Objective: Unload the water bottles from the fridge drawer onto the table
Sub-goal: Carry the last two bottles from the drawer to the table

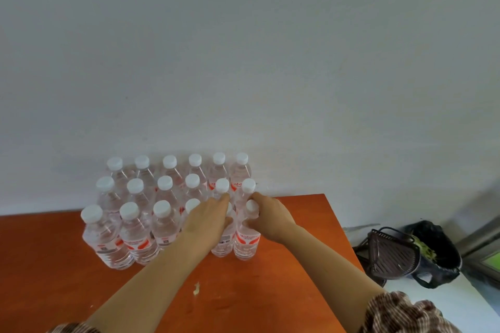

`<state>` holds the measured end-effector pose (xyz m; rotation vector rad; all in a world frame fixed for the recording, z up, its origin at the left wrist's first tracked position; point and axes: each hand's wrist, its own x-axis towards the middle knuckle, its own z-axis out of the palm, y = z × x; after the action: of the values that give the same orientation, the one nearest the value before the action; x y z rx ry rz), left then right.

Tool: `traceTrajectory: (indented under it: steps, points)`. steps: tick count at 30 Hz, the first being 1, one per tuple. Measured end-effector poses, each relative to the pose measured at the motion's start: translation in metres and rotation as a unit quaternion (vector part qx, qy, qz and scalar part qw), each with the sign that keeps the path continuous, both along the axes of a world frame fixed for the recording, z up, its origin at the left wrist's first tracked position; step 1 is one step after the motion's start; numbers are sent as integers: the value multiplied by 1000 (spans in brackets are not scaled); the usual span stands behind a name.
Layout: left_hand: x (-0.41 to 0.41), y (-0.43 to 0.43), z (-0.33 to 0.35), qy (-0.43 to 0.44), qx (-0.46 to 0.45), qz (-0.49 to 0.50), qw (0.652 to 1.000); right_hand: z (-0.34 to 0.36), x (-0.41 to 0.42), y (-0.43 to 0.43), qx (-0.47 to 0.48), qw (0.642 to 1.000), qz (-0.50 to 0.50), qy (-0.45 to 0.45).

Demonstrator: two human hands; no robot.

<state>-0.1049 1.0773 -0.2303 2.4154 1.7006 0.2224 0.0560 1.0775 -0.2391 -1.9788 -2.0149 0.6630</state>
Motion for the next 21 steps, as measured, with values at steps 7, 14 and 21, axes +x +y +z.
traceTrajectory:
  steps: [7, 14, 21]
  points:
    - [5, -8, 13, -6, 35, 24, 999, -3, 5, -19, 1, 993, -62, 103]
    - [45, -27, 15, -68, 90, -34, 993, -2, 36, -59, 46, 984, -132, 110]
    - [137, -81, -14, -164, 12, -96, 982, -14, 110, -161, 36, 967, -241, 68]
